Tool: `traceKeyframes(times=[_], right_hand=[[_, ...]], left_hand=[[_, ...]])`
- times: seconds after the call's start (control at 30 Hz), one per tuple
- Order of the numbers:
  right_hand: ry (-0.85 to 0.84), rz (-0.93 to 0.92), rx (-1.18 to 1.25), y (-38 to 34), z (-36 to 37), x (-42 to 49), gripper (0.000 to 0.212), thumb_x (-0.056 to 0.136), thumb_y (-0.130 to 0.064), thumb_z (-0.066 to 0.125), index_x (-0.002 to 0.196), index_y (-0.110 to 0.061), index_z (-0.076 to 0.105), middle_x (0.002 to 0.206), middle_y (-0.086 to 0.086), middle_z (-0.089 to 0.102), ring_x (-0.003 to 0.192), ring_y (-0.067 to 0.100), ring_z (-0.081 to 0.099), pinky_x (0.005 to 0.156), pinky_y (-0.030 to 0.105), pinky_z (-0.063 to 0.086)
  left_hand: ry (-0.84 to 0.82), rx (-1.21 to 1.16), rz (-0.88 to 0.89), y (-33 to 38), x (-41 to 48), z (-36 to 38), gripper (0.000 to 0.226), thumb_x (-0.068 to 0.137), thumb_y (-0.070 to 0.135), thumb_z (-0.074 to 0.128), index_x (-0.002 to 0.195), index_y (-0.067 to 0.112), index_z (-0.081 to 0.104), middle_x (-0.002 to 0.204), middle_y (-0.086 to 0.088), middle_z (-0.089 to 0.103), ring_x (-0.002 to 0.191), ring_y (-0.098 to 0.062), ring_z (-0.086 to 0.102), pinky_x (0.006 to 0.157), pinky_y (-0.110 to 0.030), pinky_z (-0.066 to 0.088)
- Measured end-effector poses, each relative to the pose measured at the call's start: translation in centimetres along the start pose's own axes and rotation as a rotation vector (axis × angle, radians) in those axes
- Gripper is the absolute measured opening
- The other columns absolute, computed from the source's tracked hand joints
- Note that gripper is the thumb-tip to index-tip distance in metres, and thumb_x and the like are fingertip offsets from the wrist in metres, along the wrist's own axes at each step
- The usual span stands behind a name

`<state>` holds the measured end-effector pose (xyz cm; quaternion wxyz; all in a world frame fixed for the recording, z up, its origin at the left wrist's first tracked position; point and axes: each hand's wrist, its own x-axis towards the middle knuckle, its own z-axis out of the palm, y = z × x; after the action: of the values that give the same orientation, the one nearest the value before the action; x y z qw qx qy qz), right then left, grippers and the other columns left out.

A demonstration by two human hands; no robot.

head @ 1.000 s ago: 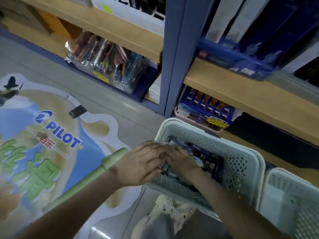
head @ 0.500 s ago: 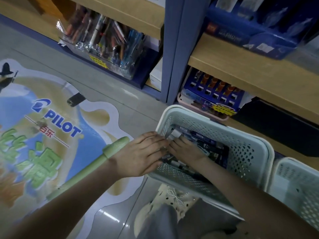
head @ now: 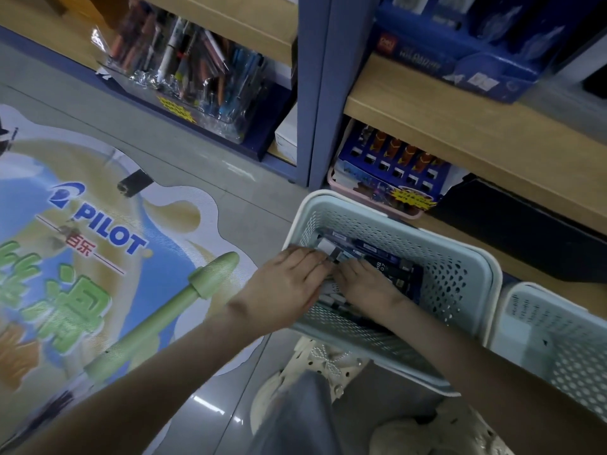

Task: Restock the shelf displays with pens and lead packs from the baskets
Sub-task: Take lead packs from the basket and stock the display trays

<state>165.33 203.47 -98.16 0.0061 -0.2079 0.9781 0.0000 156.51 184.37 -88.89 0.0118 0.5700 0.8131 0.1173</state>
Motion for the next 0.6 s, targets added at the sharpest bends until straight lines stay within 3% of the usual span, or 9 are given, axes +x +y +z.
traceKeyframes(times=[0.07,0.13,0.2,0.3,0.37,0.43,0.53,0.6], right_hand=[[0.079,0.034,0.005,0.4,-1.7,-0.4,0.028,0.083,0.002,0.04,0.097,-0.001,0.064,0.083,0.009,0.061,0.076,0.023,0.057,0.074,0.031,0.05],[0.114,0.041,-0.019,0.7,-3.5,-0.4,0.026,0.081,0.0,0.039,0.101,-0.003,0.054,0.082,0.01,0.058,0.077,0.024,0.052,0.076,0.032,0.048],[0.097,0.034,-0.056,0.9,-5.3,-0.5,0.026,0.083,0.0,0.041,0.108,-0.004,0.047,0.084,0.011,0.056,0.077,0.025,0.053,0.075,0.033,0.051],[0.102,0.087,-0.046,1.4,-7.0,-1.2,0.031,0.086,0.002,0.029,0.111,0.0,0.047,0.087,0.01,0.06,0.078,0.025,0.059,0.077,0.033,0.053],[0.104,0.129,0.011,1.6,-7.7,-1.6,0.031,0.085,0.001,0.035,0.112,0.0,0.049,0.087,0.01,0.061,0.081,0.025,0.059,0.079,0.034,0.052],[0.11,0.176,0.063,1.9,-7.8,-1.9,0.038,0.08,-0.004,0.048,0.118,-0.002,0.048,0.095,0.01,0.062,0.089,0.024,0.056,0.086,0.034,0.048],[0.06,0.411,0.236,2.4,-7.6,-2.4,0.062,0.078,-0.019,0.066,0.132,-0.005,0.038,0.111,0.011,0.06,0.099,0.026,0.057,0.09,0.04,0.048],[-0.024,0.454,0.261,2.3,-6.6,-2.9,0.072,0.078,-0.029,0.074,0.134,-0.004,0.036,0.111,0.012,0.06,0.099,0.027,0.056,0.088,0.039,0.049]], left_hand=[[-0.261,-0.01,-0.174,1.7,2.0,-0.2,0.063,0.087,0.04,0.062,0.134,0.001,0.049,0.128,-0.016,0.057,0.115,-0.029,0.057,0.098,-0.038,0.046],[-0.524,-0.026,-0.303,3.0,3.8,0.1,0.086,0.092,0.052,0.052,0.15,0.002,0.014,0.15,-0.016,0.033,0.136,-0.029,0.037,0.109,-0.038,0.035],[-0.608,-0.026,-0.374,3.7,5.2,0.3,0.09,0.092,0.054,0.051,0.15,0.003,0.003,0.149,-0.016,0.03,0.137,-0.03,0.032,0.11,-0.039,0.032],[-0.547,0.107,-0.347,4.1,6.4,0.5,0.057,0.094,0.031,0.054,0.136,0.004,0.026,0.125,-0.013,0.054,0.114,-0.027,0.054,0.088,-0.034,0.046],[-0.538,0.163,-0.294,4.2,6.5,0.1,0.03,0.093,0.013,0.049,0.119,0.007,0.037,0.112,-0.009,0.059,0.1,-0.023,0.06,0.067,-0.03,0.044],[-0.549,0.186,-0.269,4.2,6.6,-0.6,0.022,0.093,0.009,0.045,0.114,0.008,0.04,0.106,-0.007,0.06,0.093,-0.02,0.062,0.059,-0.028,0.043],[-0.484,0.177,-0.352,3.6,5.9,-1.7,0.022,0.094,0.012,0.045,0.115,0.009,0.041,0.101,-0.004,0.061,0.083,-0.018,0.065,0.054,-0.028,0.043],[-0.387,0.154,-0.415,2.9,4.7,-3.2,0.032,0.079,0.016,0.066,0.105,0.007,0.051,0.083,-0.004,0.064,0.063,-0.019,0.065,0.044,-0.024,0.04]])
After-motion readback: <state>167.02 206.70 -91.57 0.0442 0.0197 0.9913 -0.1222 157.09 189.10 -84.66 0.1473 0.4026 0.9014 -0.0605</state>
